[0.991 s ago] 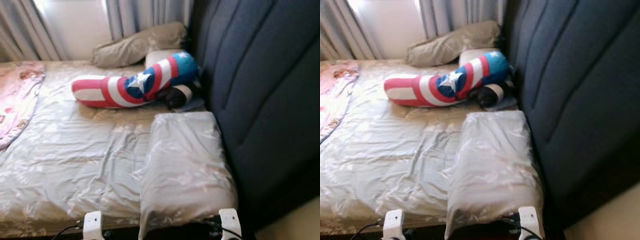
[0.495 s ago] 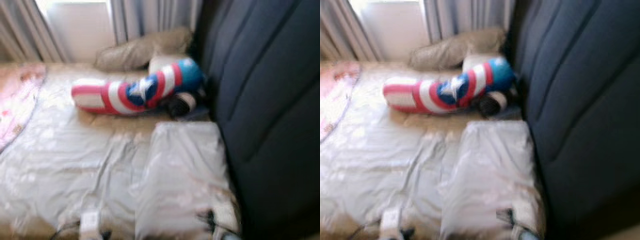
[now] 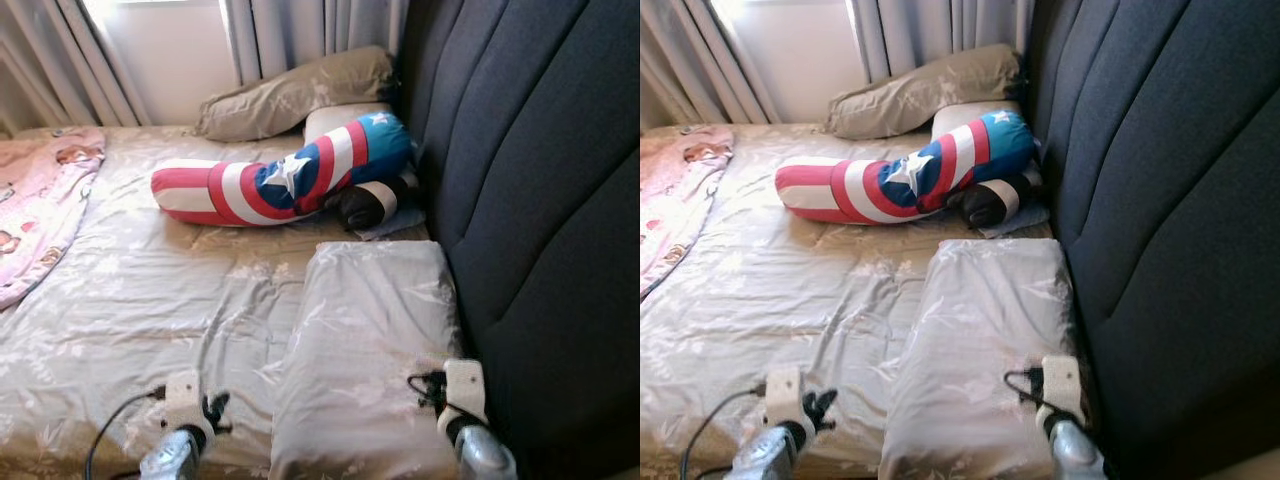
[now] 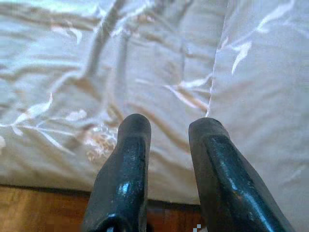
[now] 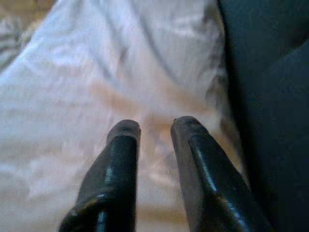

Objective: Clean up the room

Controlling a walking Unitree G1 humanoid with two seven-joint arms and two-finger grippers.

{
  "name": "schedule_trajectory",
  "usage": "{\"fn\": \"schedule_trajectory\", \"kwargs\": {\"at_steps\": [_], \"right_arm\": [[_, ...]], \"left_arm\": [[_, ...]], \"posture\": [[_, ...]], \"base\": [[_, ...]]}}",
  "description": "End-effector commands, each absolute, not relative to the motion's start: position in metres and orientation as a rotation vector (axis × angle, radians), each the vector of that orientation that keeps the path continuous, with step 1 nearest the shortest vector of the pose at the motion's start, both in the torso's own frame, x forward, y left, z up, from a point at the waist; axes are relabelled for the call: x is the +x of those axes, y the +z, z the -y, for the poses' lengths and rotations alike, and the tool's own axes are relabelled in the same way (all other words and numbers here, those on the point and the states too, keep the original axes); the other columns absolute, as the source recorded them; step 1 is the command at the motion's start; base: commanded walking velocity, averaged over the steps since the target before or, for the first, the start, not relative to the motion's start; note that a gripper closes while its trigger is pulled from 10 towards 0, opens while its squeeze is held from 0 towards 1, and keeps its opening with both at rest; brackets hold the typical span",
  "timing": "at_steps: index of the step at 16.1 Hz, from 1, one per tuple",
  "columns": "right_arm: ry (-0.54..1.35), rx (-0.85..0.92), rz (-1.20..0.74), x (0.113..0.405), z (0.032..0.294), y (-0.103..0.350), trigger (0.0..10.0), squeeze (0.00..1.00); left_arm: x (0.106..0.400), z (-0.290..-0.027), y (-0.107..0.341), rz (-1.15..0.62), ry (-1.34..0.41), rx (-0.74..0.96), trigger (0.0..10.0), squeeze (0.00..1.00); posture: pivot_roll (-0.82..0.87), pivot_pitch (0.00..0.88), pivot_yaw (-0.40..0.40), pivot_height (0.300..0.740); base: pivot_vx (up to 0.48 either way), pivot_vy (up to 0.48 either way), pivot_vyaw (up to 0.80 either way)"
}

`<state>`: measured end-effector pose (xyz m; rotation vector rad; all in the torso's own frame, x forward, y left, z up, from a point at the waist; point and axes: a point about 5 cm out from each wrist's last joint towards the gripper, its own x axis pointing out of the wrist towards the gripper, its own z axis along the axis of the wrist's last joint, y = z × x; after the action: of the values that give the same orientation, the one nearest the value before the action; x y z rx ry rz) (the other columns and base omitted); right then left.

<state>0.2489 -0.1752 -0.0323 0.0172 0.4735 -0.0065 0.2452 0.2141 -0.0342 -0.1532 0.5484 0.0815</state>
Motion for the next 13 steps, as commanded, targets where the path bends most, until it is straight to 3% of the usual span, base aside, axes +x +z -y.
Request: {"fn": "schedule_trajectory", "kwargs": {"at_steps": [1, 8, 9, 10, 13], "right_arm": [[-0.024, 0.022, -0.444, 0.252, 0.176, -0.029, 10.0, 1.0], [-0.13, -0.007, -0.461, 0.245, 0.185, -0.033, 10.0, 1.0], [-0.133, -0.013, -0.453, 0.248, 0.186, -0.031, 10.0, 0.76], [-0.136, -0.012, -0.449, 0.248, 0.186, -0.03, 10.0, 0.0], [-0.142, 0.011, -0.438, 0.25, 0.186, -0.029, 10.0, 0.0]], "left_arm": [[0.245, -0.218, -0.032, -0.529, 0.081, -0.153, 10.0, 0.0], [0.265, -0.21, -0.014, -0.41, 0.034, -0.172, 10.0, 0.0], [0.275, -0.206, -0.005, -0.365, 0.032, -0.185, 10.0, 0.0], [0.278, -0.204, -0.002, -0.351, 0.024, -0.188, 10.0, 0.0], [0.285, -0.191, 0.005, -0.318, -0.03, -0.165, 10.0, 0.0]], "posture": [[-0.05, 0.0, 0.014, 0.74], [-0.04, 0.0, 0.015, 0.74], [-0.05, 0.0, 0.016, 0.74], [-0.05, 0.0, 0.016, 0.74], [-0.05, 0.0, 0.01, 0.74]], "base": [[0.0, 0.0, 0.0], [0.0, 0.0, 0.0], [0.0, 0.0, 0.0], [0.0, 0.0, 0.0], [0.0, 0.0, 0.0]]}}
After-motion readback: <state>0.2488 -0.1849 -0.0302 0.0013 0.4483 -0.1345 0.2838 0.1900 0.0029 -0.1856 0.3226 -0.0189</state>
